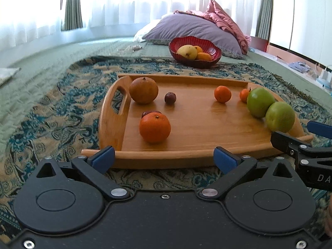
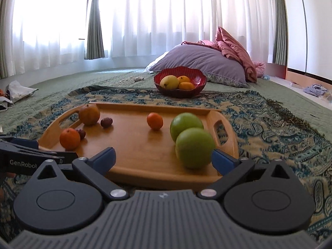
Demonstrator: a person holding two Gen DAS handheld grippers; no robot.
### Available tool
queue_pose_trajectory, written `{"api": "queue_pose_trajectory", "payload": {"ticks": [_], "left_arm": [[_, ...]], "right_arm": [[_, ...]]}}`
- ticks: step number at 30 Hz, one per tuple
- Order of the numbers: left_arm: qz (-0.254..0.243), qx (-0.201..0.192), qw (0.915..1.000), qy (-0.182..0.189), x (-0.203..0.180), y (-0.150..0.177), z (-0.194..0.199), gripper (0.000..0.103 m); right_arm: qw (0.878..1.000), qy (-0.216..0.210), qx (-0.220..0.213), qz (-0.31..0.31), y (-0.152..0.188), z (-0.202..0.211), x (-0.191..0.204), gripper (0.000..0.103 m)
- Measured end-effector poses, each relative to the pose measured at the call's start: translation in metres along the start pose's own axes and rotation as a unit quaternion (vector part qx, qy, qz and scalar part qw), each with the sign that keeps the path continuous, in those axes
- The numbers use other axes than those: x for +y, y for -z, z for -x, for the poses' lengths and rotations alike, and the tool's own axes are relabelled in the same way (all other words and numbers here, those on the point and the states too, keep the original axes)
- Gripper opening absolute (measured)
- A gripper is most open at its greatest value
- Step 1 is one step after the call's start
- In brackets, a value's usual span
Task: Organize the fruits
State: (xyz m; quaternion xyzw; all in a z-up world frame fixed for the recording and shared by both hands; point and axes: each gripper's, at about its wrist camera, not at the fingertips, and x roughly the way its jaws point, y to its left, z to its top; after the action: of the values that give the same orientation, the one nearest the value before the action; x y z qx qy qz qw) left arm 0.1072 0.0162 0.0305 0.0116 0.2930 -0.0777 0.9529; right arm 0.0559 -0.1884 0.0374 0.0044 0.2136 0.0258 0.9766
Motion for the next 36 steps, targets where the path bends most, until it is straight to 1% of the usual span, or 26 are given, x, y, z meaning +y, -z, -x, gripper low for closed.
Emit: {"api": "queue_pose_trajectory", "payload": {"ticks": [2,4,8,12,21,26,28,33,36], "left_arm": [[-0.011,-0.003,0.9999,-0.006,-0.002,0.004,0.001,0.102],[-0.015,-0.003,0.9999,-0.003,-0.004,0.007,0.001,0.102],[-0.009,0.007,0.9999,-0.005,-0.004,0.014,-0.001,0.102],[-0.001,0.017,0.9998,-0.007,-0.003,0.019,-0.006,0.102],[0.007,0.025,0.9995,-0.018,-0.002,0.024,-0.013,0.103],[0.005,0.026,0.9995,-0.019,-0.003,0.025,-0.015,0.103],[0.004,0.028,0.9994,-0.02,-0.003,0.026,-0.016,0.103],[0.013,0.03,0.9993,-0.015,0.0,0.026,-0.019,0.103],[0.012,0.027,0.9994,-0.017,0.0,0.027,-0.019,0.103]], "right_arm": [[1.0,0.009,0.0,0.007,0.007,-0.001,0.0,0.103],[1.0,0.015,0.004,0.006,0.013,-0.003,-0.001,0.103],[1.0,0.002,0.01,-0.014,0.017,-0.005,-0.007,0.103],[1.0,0.001,0.02,-0.013,0.02,-0.01,-0.005,0.103],[0.999,0.006,0.016,0.036,0.029,-0.01,0.01,0.103],[0.998,-0.004,0.032,0.048,0.034,-0.011,0.015,0.103],[0.998,-0.014,0.052,0.04,0.035,-0.017,0.013,0.103],[0.998,-0.007,0.062,-0.016,0.037,-0.021,-0.001,0.103],[0.998,-0.005,0.062,-0.021,0.038,-0.021,-0.002,0.103]]}}
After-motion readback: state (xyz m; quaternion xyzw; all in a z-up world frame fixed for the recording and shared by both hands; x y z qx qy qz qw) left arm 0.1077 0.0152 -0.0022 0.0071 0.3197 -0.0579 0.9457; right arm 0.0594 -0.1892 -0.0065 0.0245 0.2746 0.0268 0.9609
